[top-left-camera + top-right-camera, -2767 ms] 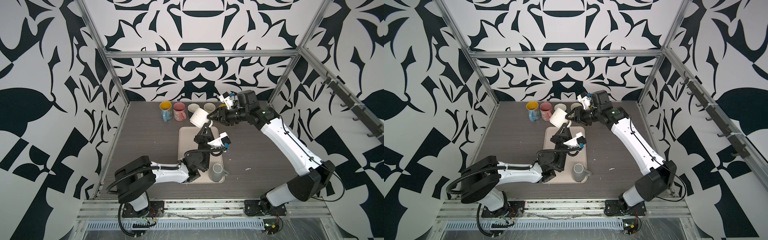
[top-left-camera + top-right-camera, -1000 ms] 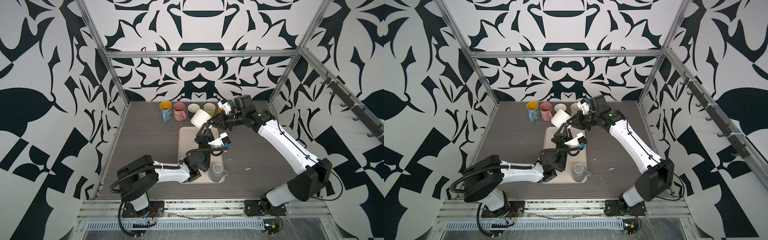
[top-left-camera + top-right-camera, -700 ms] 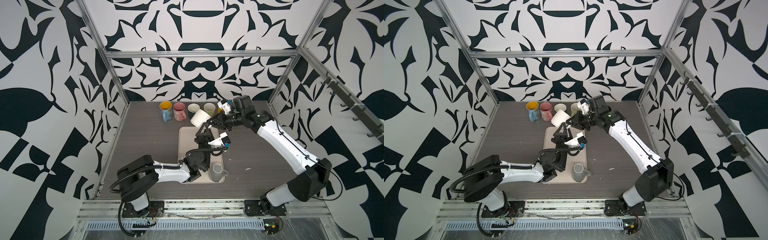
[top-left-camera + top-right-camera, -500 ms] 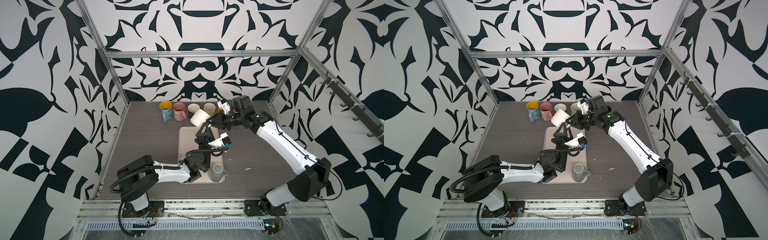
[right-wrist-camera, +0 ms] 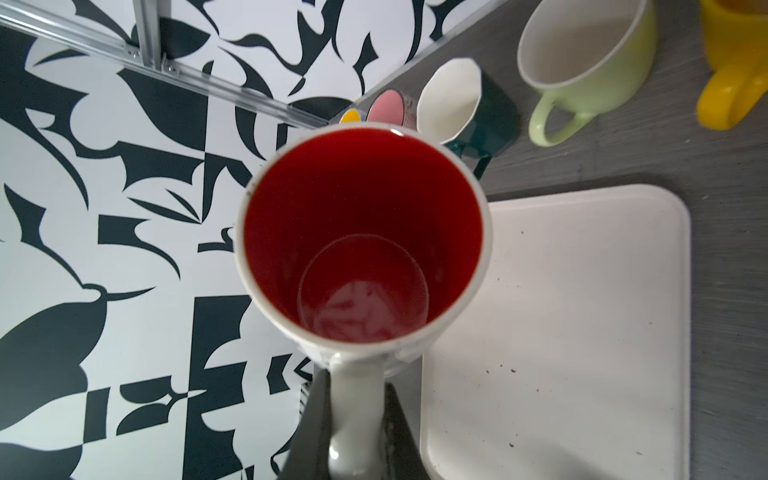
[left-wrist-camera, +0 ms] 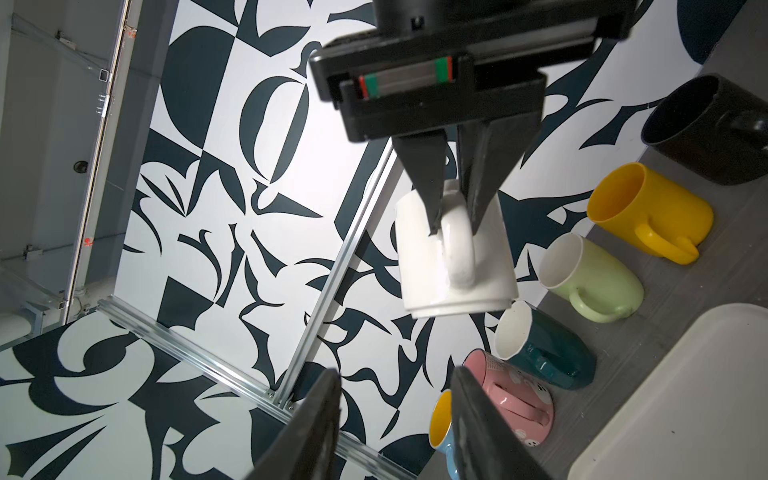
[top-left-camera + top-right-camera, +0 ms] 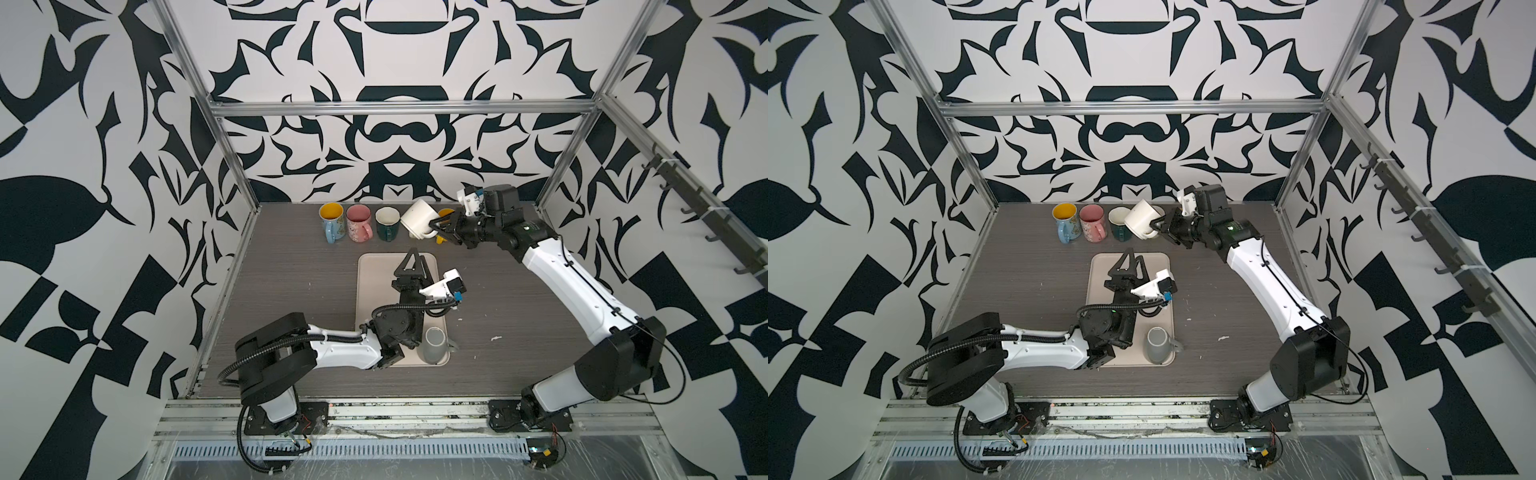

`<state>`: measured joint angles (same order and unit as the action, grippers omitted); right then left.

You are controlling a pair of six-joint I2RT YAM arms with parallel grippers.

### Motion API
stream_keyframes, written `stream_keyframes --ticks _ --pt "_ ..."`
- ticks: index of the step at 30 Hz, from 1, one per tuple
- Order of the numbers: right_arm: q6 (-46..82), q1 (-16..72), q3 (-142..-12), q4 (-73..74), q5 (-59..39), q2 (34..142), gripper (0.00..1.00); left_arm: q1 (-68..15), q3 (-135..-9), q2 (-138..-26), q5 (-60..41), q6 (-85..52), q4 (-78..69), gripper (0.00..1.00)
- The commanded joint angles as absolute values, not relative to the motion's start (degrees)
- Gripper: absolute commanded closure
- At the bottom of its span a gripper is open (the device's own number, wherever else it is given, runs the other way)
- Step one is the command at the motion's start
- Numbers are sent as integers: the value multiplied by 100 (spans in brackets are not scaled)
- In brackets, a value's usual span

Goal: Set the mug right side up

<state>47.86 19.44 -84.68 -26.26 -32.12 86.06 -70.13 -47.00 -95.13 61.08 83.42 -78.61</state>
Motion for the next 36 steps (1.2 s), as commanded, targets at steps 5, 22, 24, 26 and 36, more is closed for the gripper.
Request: stream_keyframes --ticks 5,22,24,26,36 --pt "4029 1761 -8662 -2745 -2424 7931 100 -7039 -4619 -9136 6283 7833 -8259 54" --pt "2713 1775 -7295 -3350 106 7308 100 -5534 -5164 -6291 4913 816 -979 50" --pt "2629 1775 -7014 -3165 252 7263 100 -5344 -5068 -6061 4781 608 -911 49" --pt "2561 1775 -6793 -3011 362 7288 100 -5178 -5075 -5926 4695 299 -678 49" --pt "2063 1867 -6106 -2156 869 7555 100 -3555 -5450 -5969 2014 -1702 981 46"
